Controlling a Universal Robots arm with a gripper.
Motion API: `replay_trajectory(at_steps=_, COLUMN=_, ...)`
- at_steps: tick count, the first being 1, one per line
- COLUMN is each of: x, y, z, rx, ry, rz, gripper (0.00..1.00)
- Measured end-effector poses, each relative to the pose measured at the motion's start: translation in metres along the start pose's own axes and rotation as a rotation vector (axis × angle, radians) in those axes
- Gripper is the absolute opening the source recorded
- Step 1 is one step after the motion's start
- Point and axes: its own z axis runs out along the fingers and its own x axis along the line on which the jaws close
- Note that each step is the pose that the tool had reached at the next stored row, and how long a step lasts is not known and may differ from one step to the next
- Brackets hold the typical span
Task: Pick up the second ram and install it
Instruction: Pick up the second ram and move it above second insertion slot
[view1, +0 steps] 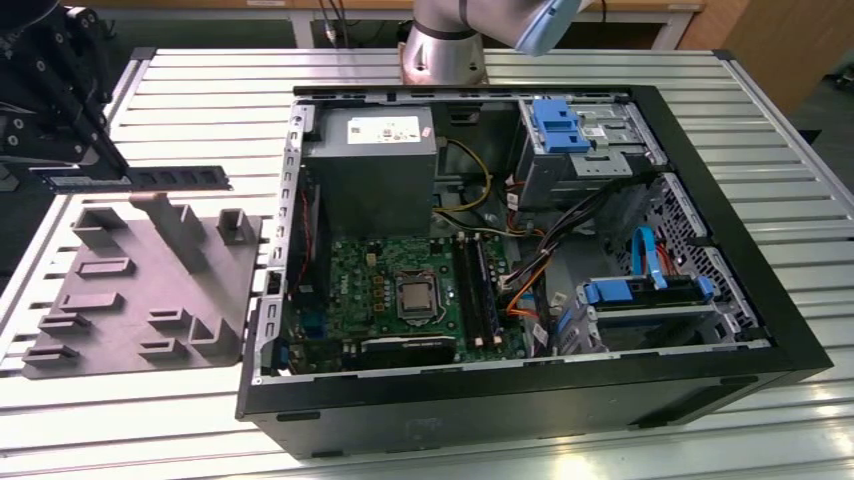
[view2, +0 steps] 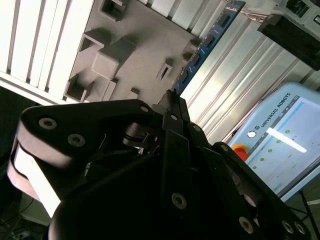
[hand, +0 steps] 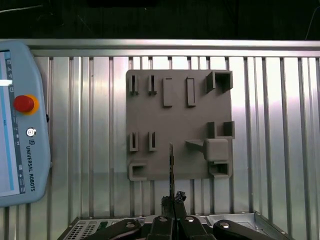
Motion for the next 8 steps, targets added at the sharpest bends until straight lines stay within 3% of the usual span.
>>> replay_trajectory(at_steps=8, x=-0.0006, y=-0.0042, z=-0.0001, rx=0.0, ry=0.0, rz=0.0, gripper=0.12)
